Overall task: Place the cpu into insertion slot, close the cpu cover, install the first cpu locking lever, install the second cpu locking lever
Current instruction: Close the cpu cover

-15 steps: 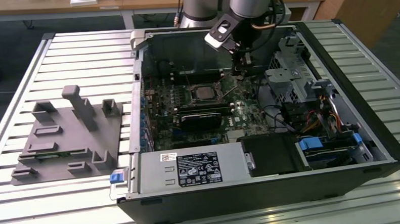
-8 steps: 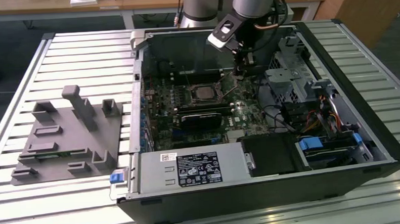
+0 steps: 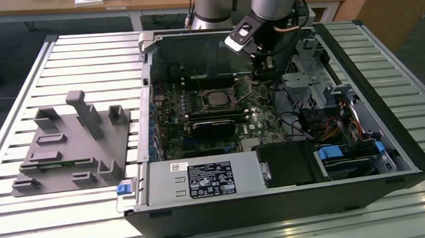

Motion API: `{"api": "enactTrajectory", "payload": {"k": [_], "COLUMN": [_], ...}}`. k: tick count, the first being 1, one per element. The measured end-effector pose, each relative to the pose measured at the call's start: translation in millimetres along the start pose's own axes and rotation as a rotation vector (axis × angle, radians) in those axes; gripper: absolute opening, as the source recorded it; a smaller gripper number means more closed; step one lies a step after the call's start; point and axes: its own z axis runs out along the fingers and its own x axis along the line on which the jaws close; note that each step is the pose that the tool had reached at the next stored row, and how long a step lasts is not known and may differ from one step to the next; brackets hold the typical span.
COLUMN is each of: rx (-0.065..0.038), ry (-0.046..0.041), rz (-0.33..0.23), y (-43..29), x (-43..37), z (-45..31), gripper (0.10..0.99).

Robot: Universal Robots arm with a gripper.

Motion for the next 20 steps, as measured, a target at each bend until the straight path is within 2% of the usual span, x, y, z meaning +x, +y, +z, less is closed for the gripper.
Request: {"api": "enactTrajectory", "payload": {"k": [7,14,20], "rx": [0.0,0.0,0.0], "ry": [-0.0001,-0.0002,-0.0001], "rz": [0.002,0.002,0.002], "y": [3.0,3.1,-1.7], "x": [1.0,0.8,0.9], "z": [4.2,11.1,11.4], "gripper": [0.106,0.106,0.106]}}
